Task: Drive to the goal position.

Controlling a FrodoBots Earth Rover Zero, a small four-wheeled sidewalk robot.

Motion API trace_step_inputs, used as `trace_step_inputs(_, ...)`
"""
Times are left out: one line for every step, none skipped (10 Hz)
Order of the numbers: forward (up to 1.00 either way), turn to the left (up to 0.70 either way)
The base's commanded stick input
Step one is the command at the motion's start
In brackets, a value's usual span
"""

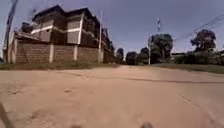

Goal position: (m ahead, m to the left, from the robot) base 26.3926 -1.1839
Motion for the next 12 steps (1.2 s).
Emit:
trace_step_inputs(0.85,0.0)
trace_step_inputs(0.85,0.0)
trace_step_inputs(0.85,0.0)
trace_step_inputs(0.85,0.0)
trace_step_inputs(0.85,0.0)
trace_step_inputs(0.85,0.0)
trace_step_inputs(0.85,0.0)
trace_step_inputs(0.85,0.0)
trace_step_inputs(0.85,0.0)
trace_step_inputs(0.85,0.0)
trace_step_inputs(0.85,0.0)
trace_step_inputs(0.85,-0.34)
